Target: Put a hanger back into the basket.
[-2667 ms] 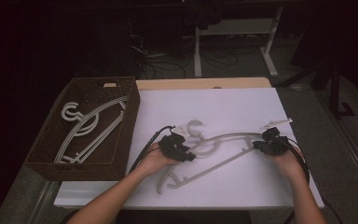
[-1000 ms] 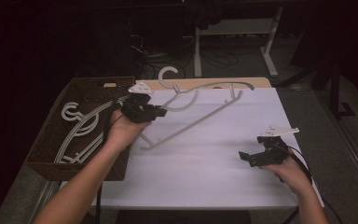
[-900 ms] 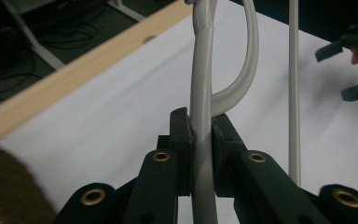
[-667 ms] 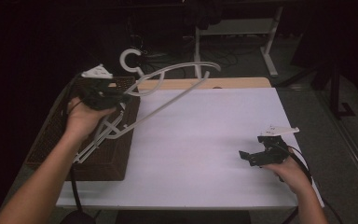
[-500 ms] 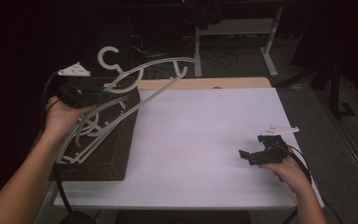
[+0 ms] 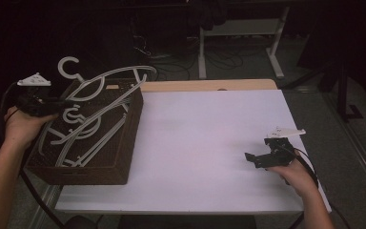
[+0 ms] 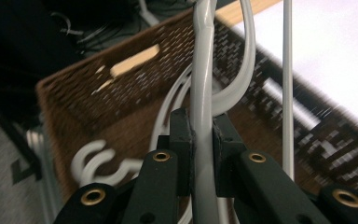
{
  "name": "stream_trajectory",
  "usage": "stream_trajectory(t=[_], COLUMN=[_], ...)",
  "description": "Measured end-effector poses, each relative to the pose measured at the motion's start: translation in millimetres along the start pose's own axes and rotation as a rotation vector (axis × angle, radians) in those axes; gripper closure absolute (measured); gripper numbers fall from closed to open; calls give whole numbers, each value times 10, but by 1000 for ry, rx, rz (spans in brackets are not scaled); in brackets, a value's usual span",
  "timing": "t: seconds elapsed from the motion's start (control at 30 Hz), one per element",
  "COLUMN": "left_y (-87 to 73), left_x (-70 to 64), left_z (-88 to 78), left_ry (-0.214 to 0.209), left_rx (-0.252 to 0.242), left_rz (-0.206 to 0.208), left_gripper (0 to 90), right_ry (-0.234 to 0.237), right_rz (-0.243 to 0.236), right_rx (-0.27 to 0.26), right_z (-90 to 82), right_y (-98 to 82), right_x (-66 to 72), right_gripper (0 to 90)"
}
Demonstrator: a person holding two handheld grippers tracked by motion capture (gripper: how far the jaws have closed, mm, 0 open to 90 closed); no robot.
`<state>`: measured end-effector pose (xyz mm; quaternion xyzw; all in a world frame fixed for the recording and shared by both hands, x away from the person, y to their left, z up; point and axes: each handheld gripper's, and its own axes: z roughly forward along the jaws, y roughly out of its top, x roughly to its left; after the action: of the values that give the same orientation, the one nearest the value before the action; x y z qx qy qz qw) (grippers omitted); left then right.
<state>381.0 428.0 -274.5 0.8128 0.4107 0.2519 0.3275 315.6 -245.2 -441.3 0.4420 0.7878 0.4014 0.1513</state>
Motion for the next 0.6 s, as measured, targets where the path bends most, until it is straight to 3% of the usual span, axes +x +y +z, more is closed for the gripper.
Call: stream_trajectory(t=[0.1,0.23,0.37,0.6], left_y=[-109,-237,-336,-370], left_x=[98,206,288,258], left_z=[-9,-2,24,228], left_ry=[34,64,77,92], left_rx=[31,54,72,133], left_rz=[-10,-57,-84,-96], left_gripper=[816,816,817,815], right_ry=[-4,-6,-7,-6], right_rz=[-3,-2,-3,-7], right_rx=[4,6,6,11], right_z=[8,10,7,16], right_y=[-1,-3,-5,-4], right_x=[1,1,5,15], right_gripper=[0,0,0,0])
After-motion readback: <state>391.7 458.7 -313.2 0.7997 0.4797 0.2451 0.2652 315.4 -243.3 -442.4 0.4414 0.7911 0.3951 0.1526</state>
